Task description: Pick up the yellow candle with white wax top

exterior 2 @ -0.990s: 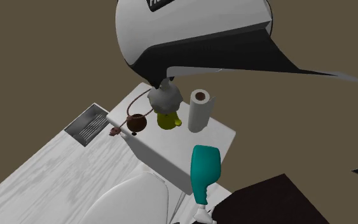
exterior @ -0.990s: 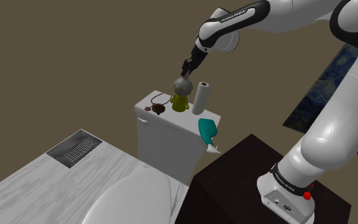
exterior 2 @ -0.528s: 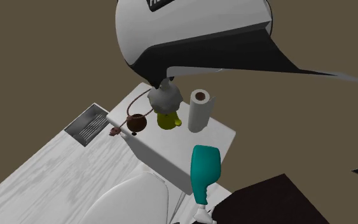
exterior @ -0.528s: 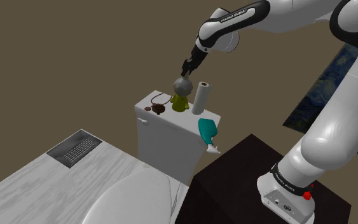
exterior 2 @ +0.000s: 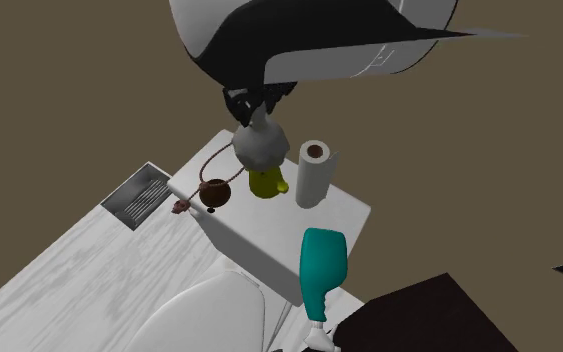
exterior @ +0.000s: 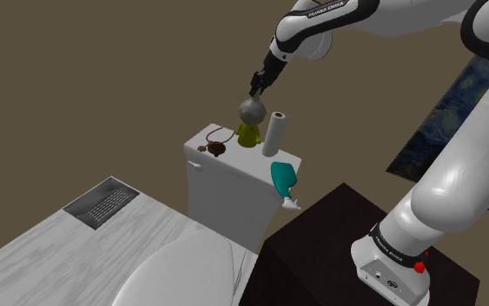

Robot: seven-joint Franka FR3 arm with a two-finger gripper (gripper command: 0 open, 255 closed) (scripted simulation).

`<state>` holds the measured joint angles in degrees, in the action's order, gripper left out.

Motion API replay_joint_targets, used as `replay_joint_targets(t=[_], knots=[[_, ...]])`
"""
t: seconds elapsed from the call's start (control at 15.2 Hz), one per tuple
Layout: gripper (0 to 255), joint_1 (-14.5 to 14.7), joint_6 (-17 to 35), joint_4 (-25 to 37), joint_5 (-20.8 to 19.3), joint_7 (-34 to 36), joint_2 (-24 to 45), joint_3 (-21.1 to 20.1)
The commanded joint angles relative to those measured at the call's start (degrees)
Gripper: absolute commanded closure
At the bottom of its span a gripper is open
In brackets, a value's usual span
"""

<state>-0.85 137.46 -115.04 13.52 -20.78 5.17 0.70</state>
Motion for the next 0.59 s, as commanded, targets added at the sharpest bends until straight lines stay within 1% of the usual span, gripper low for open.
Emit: replay_joint_targets(t=[0.0, 0.4, 0.53], knots=[[255, 0.0, -1.4, 1.0, -0.3, 0.4, -0.5, 0.1], [255, -0.1, -5.6, 3.9, -1.2, 1.5, -1.9, 0.2], [255, -0.1, -5.7, 4.0, -1.2, 1.5, -2.0, 0.2]])
